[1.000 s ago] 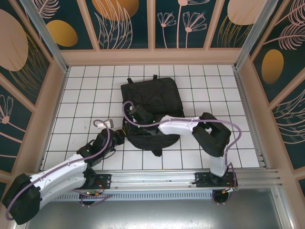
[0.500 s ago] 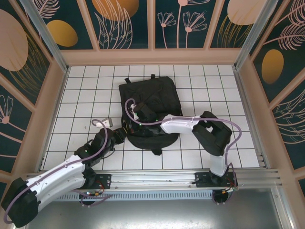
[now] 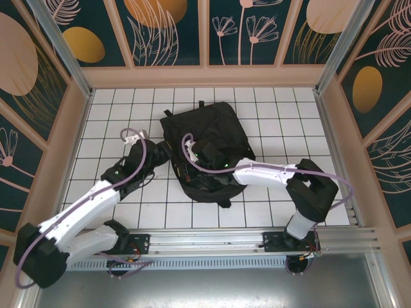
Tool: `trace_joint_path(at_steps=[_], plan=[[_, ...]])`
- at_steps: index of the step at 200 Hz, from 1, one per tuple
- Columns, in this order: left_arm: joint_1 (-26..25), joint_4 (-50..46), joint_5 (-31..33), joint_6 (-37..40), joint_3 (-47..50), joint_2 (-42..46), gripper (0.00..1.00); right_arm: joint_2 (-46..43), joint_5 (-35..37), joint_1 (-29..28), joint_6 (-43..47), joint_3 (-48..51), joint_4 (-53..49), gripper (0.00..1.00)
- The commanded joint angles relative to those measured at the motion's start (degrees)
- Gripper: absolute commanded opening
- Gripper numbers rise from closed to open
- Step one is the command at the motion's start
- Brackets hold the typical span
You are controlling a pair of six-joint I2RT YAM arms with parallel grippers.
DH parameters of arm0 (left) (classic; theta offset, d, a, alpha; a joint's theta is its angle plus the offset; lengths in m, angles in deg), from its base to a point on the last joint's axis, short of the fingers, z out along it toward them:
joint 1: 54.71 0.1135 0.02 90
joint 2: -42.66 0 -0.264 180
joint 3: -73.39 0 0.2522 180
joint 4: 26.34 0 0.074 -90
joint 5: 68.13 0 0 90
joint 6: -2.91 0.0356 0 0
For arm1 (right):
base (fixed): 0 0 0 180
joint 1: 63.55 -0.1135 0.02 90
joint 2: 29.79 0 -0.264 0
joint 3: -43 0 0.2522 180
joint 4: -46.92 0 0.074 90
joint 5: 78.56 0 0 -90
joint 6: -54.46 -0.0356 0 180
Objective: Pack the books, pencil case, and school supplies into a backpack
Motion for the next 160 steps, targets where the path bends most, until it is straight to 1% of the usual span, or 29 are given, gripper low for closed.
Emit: trace_joint_path(at_steps=[1,25,46,69,81,90,97,113,134,160], plan=[[0.6,2.0,-3.0,2.1,-3.0,-6.4,0.64,-3.5,-1.0,-0.2,1.7,-0.4,-3.5,0.00],[1.1,5.6,-4.7,2.4,-5.3,-12.2,0.60,-5.8,-1.6,-0.2,1.9,0.2,-5.0,0.00],[1.3,10.4,-6.8,1.7,-5.0,-14.7,0.59,-6.5,-2.6,-0.4,2.3,0.4,-6.3,0.00],[1.4,13.6,-8.9,1.8,-5.7,-17.3,0.58,-6.9,-3.4,-0.4,2.2,1.2,-6.4,0.00],[1.5,14.6,-9.3,1.9,-6.1,-18.5,0.56,-6.8,-3.5,-0.6,2.1,1.5,-6.5,0.00],[1.5,14.8,-9.3,2.1,-6.7,-19.7,0.50,-6.8,-3.5,-0.7,2.0,1.5,-6.7,0.00],[1.5,14.7,-9.2,2.4,-7.2,-20.5,0.43,-6.8,-3.1,-0.8,2.0,1.4,-7.0,0.00],[1.6,14.2,-8.1,2.4,-7.8,-21.6,0.23,-7.3,-1.7,-1.1,1.8,1.4,-8.2,0.00],[1.9,14.1,-6.1,1.9,-7.5,-21.7,0.00,-8.1,1.5,-1.8,0.7,1.1,-10.9,0.00],[2.6,14.1,-4.6,1.6,-7.1,-21.3,0.00,-8.7,4.2,-3.6,-0.1,1.0,-14.6,0.00]])
